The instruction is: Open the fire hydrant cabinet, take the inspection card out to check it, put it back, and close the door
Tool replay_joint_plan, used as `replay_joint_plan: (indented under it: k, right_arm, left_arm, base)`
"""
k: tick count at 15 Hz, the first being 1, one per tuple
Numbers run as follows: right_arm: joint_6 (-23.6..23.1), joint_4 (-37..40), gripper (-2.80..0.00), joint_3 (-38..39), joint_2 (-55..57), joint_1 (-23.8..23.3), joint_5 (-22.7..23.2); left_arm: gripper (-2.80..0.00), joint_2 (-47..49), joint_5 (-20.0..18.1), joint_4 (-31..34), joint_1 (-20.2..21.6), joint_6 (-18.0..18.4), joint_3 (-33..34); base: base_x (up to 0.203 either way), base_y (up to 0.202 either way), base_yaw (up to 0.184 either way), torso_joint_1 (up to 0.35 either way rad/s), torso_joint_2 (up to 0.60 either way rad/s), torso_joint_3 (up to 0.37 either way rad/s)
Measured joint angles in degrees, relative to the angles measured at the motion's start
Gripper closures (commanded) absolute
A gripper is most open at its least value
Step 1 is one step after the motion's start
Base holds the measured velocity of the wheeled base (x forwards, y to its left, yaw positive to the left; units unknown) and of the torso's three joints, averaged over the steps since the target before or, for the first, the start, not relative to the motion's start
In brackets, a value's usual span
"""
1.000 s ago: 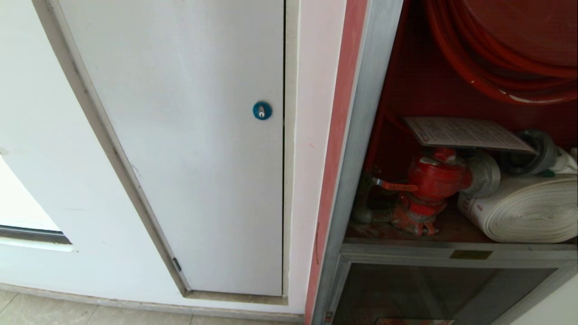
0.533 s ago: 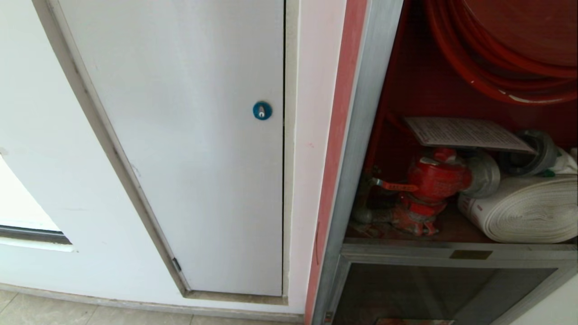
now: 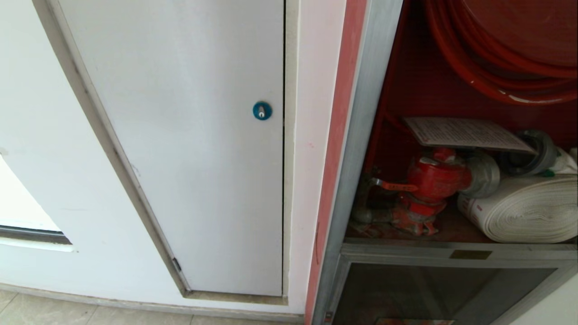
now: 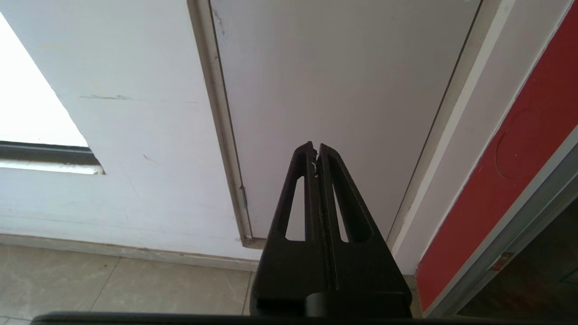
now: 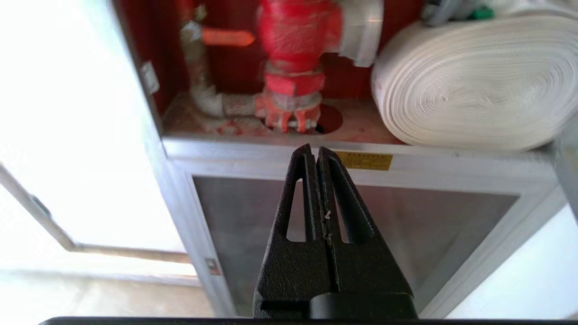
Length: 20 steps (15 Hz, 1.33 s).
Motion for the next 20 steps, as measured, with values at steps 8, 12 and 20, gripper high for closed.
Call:
replay_joint_plan:
  k: [8,12,20]
  right_arm:
    - [-4.0,0.7,0.0,9.9,-7.4,0.3,0.8]
    - [-4.7,-1.6,0.0,11.8,-7.7,0.3,0.8]
    - [-2.9,-1.6,0.0,12.1,-7.8,0.3,0.8]
  left_arm:
    - [0.0,0.0,0.0,0.0,0.0,0.0,0.0]
    - [0.0,0.0,0.0,0.0,0.0,0.0,0.0]
    - [0.0,0.0,0.0,0.0,0.0,0.0,0.0]
  base:
    - [0.0,0.0,0.0,0.0,0.0,0.0]
    - [0.0,0.0,0.0,0.0,0.0,0.0]
    - [0.0,0.0,0.0,0.0,0.0,0.0]
